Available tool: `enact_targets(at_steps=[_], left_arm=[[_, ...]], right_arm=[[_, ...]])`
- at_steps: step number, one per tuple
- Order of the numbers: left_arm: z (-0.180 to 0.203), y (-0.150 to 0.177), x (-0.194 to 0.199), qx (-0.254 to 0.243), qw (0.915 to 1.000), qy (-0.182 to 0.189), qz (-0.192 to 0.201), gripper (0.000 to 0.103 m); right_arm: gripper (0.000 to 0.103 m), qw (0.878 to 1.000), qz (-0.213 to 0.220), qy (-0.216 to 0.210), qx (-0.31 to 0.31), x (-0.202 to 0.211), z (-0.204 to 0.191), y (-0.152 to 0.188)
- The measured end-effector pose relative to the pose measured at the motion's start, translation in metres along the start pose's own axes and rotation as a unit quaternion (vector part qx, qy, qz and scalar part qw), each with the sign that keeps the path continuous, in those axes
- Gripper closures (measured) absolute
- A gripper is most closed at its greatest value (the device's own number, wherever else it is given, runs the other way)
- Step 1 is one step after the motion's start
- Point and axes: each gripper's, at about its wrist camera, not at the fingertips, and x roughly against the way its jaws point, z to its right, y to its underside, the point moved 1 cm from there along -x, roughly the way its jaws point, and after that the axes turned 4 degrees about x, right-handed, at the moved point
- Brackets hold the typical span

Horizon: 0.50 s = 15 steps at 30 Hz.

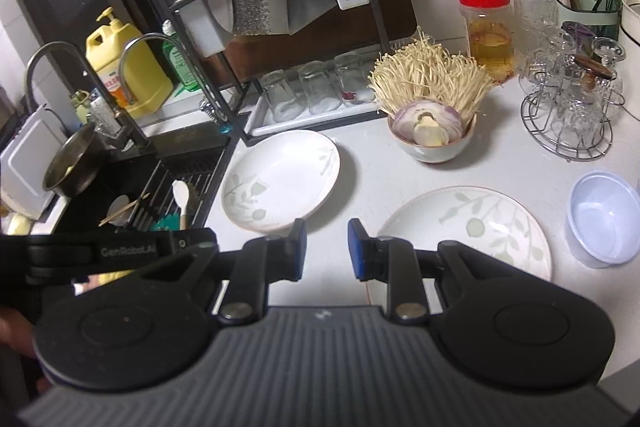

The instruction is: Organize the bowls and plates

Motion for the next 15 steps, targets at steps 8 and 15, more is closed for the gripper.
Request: enact_targets(at_steps=[8,15], left_arm=[[-0.037,-0.038,-0.032,0.013,0.9999,0.002,-0.008,0.046],[-0.078,-0.062,-0.073,0.028,0.9992,0.007,-0.029,0.041]], right_arm=[[0.076,0.999,-0.033,-0.023,-0.036,-0.049,-0.011,-0.019],[0.051,0.997,-0.054,-0.006,-0.051,-0.093,-0.02,-0.03]])
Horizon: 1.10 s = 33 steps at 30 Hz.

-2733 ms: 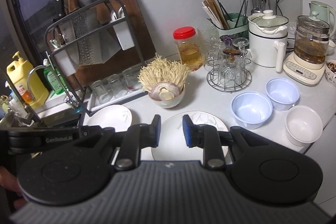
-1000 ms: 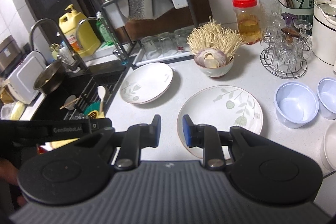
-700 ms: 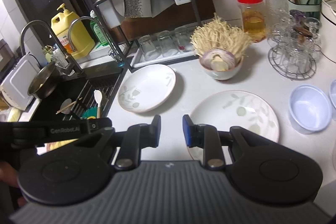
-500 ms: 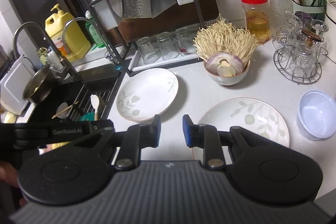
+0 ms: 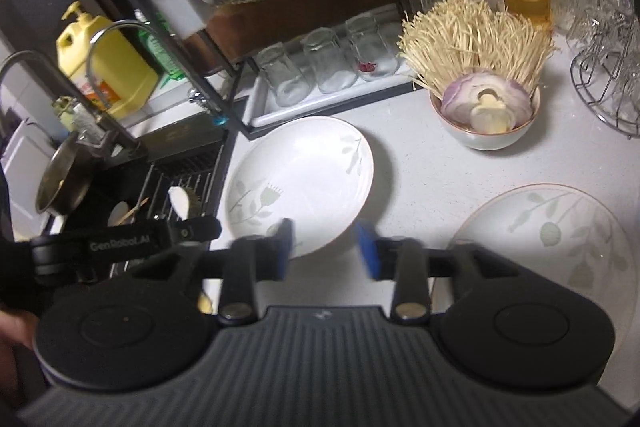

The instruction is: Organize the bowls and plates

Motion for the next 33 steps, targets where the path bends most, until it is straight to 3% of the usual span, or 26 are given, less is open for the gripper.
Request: enact_targets(at_steps=[2,15,22,28,33], left_arm=[[-0.01,-0.007,-0.013,0.002,1.0,0.002,-0.007,0.041],[-0.044,-0.046,-0.08,-0.013,0.9989,0.013,-0.044,0.042],[-0.047,-0.06,-0.104,-0.026,0.998,0.026,-0.052,0.043],[-0.049,-0.063,-0.12,-0.029,0.9972,0.031,-0.061,0.057],[-0.056,-0.069,-0.131,-0.007,0.996,0.052,-0.072,0.068]], right_arm=[[0.044,1.0,-0.002,0.003,-0.004,-0.011,0.0,-0.004],[0.045,0.996,-0.031,0.042,-0.068,-0.089,0.019,-0.022],[0.059,0.993,-0.037,0.057,-0.093,-0.116,0.026,-0.024],[0.07,0.993,-0.041,0.058,-0.09,-0.13,0.023,-0.024],[0.073,0.994,-0.047,0.064,-0.079,-0.139,0.019,-0.025]])
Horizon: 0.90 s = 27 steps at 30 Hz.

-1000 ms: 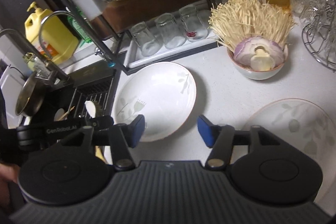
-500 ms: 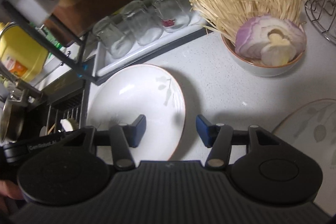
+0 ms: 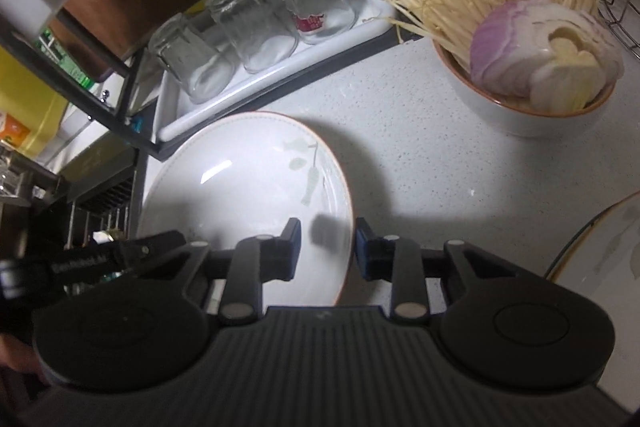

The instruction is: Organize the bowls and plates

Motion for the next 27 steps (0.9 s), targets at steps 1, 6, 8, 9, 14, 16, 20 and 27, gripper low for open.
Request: enact_targets(at_steps=[1,6,8,9,14,16,20,27], left_arm=[[-0.001,-0.002,-0.001,0.002,1.0,0.003,0.0,0.069],[0.001,-0.008,-0.005,-0.015,0.9999,0.008,-0.002,0.076],[0.0,-0.009,-0.006,-0.015,0.9998,0.012,-0.007,0.076],[-0.001,-0.01,-0.006,-0.011,0.9998,0.014,-0.011,0.076],[0.0,-0.009,0.002,-0.02,0.9996,0.009,-0.015,0.076],[0.004,-0.009,0.006,-0.026,0.9995,0.008,-0.015,0.076],[0.016,-0.007,0.02,-0.036,0.9993,0.013,-0.007,0.076],[0.038,0.002,0.041,-0.028,0.9995,0.017,-0.001,0.076]], right_arm=[[0.073,1.0,0.0,0.001,0.002,-0.001,0.0,0.0],[0.079,1.0,0.001,-0.004,0.008,-0.003,0.002,-0.001],[0.078,1.0,0.002,-0.003,0.015,-0.002,0.002,-0.001],[0.078,1.0,0.001,-0.003,0.016,-0.002,0.002,-0.001],[0.078,1.0,0.002,-0.02,0.018,0.003,0.003,0.0],[0.078,0.999,0.003,-0.022,0.023,0.008,0.003,0.001],[0.078,0.999,0.013,-0.024,0.027,0.023,0.005,0.001],[0.078,0.998,0.046,-0.035,0.022,0.057,0.015,0.001]])
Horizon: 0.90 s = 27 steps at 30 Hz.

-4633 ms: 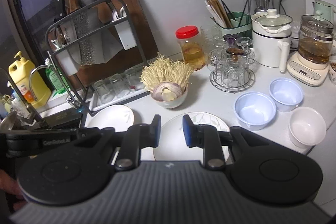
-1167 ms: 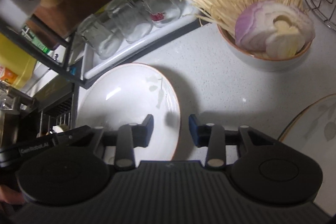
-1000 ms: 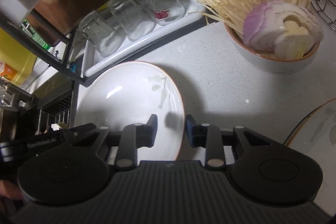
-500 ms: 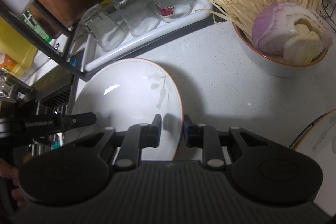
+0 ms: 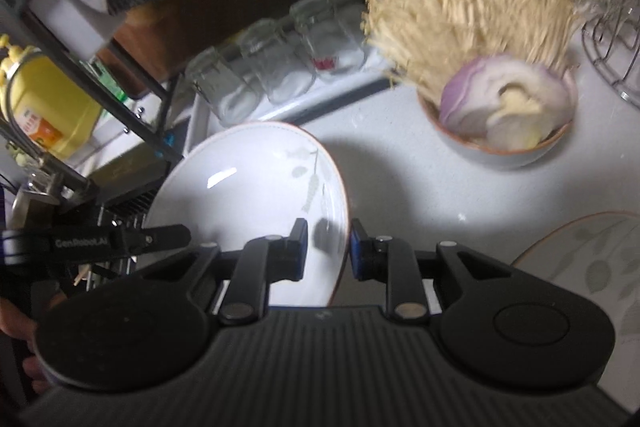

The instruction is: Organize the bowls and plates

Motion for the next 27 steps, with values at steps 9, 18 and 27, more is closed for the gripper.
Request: enact_targets(at_steps=[9,18,27], left_arm=[[0.039,0.011,0.024,-0.015,0.9997,0.011,0.012,0.076],[0.077,0.023,0.043,-0.034,0.999,0.017,0.024,0.076],[0.116,0.044,0.044,-0.048,0.9984,0.017,0.022,0.076]], right_arm=[[0.078,0.999,0.036,0.001,0.005,0.044,0.019,0.006],[0.078,0.998,0.068,0.0,-0.005,0.081,0.038,0.015],[0.078,0.997,0.08,0.001,-0.014,0.111,0.067,0.027]])
